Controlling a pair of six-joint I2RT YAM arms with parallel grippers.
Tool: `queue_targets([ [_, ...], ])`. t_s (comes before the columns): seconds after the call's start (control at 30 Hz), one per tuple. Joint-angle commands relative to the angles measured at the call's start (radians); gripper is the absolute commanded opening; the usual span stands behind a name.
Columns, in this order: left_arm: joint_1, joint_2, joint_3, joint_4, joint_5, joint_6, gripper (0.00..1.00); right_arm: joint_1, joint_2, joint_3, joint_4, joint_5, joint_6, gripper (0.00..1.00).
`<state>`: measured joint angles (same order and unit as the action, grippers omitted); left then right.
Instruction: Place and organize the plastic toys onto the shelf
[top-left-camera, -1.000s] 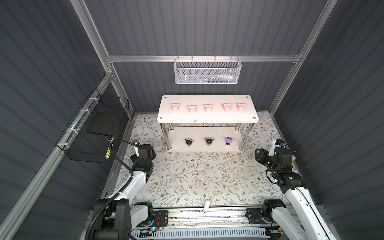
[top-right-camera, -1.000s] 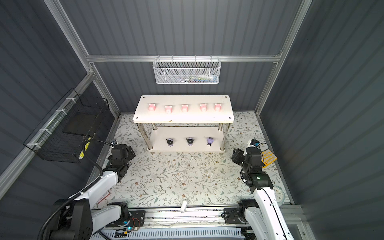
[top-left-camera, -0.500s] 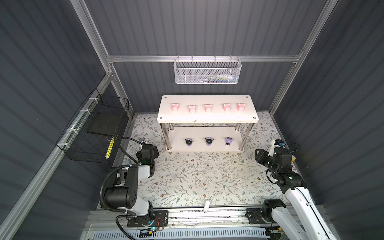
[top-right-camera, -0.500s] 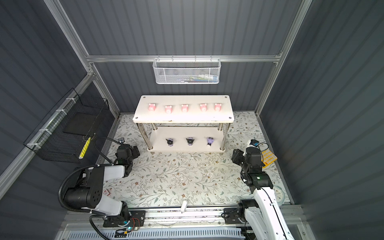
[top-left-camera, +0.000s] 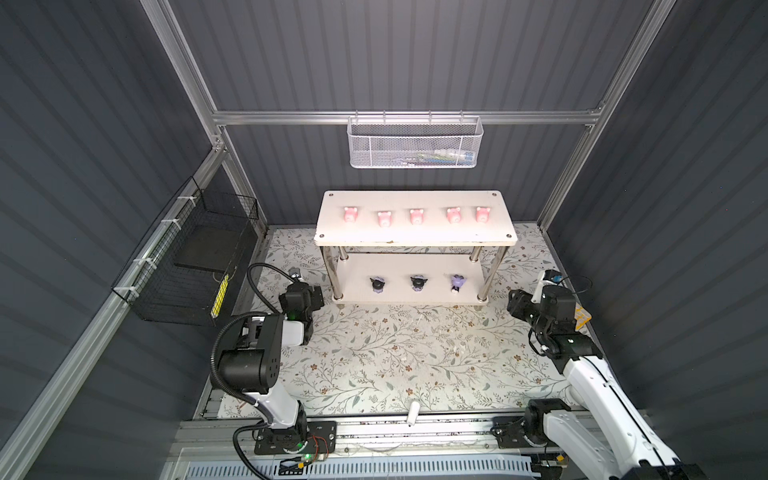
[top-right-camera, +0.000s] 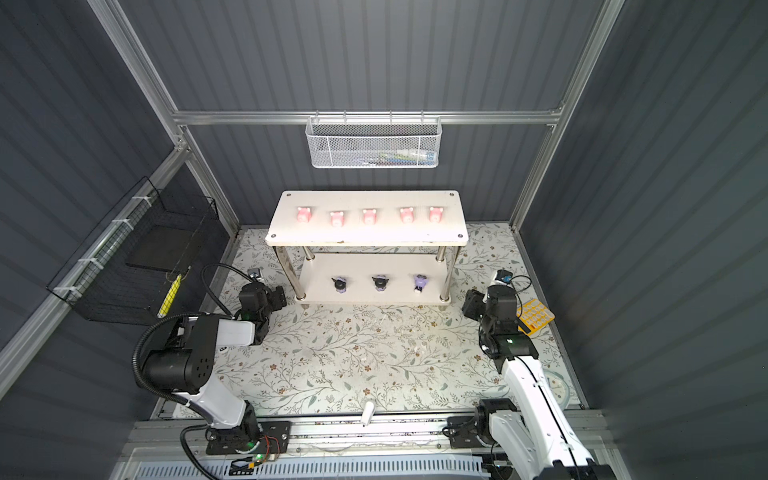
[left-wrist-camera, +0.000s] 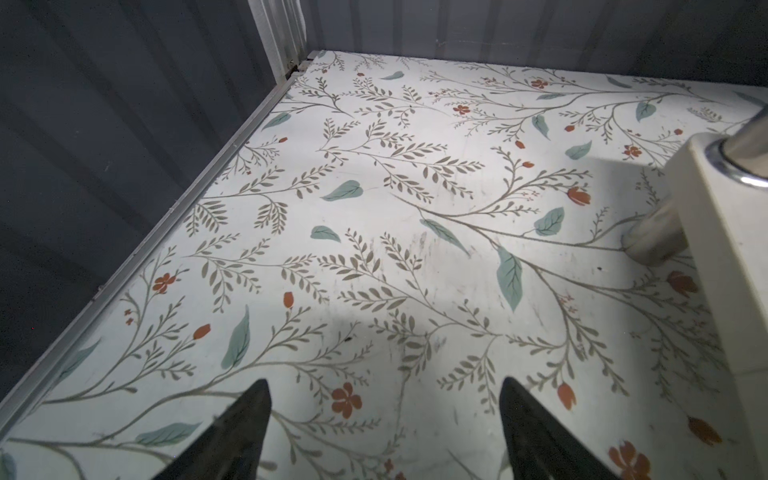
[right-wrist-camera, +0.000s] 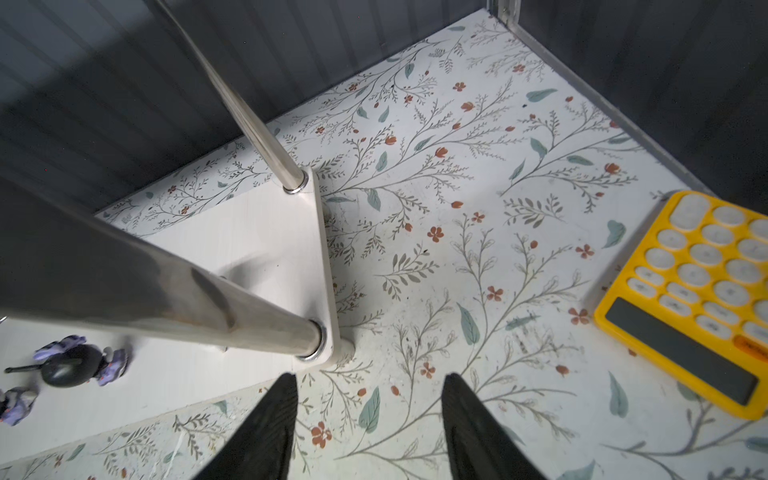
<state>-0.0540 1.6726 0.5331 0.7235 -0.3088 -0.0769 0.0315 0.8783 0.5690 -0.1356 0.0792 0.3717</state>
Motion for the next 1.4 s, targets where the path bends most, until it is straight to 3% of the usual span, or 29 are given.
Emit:
queue_targets([
  [0.0,-0.009,0.010,-0.031,0.096,0.002,0.034,0.91,-0.004,0.036,0.006,0.163,0.067,-0.086,0.60],
  [0.17,-0.023,0.041,-0.070,0.198,0.002,0.055,1.00,-0.004,0.116,-0.061,0.363,0.125,-0.138,0.65],
  [0.43,-0.024,0.042,-0.070,0.199,0.000,0.057,1.00,-0.005,0.287,-0.100,0.589,0.214,-0.230,0.69],
  [0.57,-0.024,0.041,-0.072,0.200,0.000,0.057,1.00,-0.005,0.344,-0.152,0.759,0.201,-0.298,0.71],
  [0.77,-0.024,0.041,-0.071,0.202,-0.001,0.057,1.00,-0.013,0.395,-0.169,0.848,0.181,-0.334,0.74],
  [0.93,-0.024,0.040,-0.073,0.205,0.000,0.057,1.00,-0.014,0.463,-0.185,0.903,0.066,-0.372,0.80],
  [1.03,-0.024,0.040,-0.074,0.206,0.000,0.057,1.00,-0.016,0.545,-0.218,1.066,0.107,-0.361,0.84],
  [1.1,-0.024,0.039,-0.074,0.206,-0.001,0.057,1.00,-0.032,0.523,-0.189,0.957,0.085,-0.336,0.88],
  [1.23,-0.024,0.040,-0.074,0.206,0.000,0.057,1.00,-0.062,0.538,-0.217,1.009,0.071,-0.301,0.94],
  [1.3,-0.024,0.039,-0.074,0.206,-0.001,0.057,1.00,-0.062,0.598,-0.274,1.192,0.082,-0.309,0.96],
  [1.37,-0.024,0.039,-0.073,0.206,0.002,0.056,1.00,-0.061,0.559,-0.260,1.107,0.093,-0.293,0.98],
])
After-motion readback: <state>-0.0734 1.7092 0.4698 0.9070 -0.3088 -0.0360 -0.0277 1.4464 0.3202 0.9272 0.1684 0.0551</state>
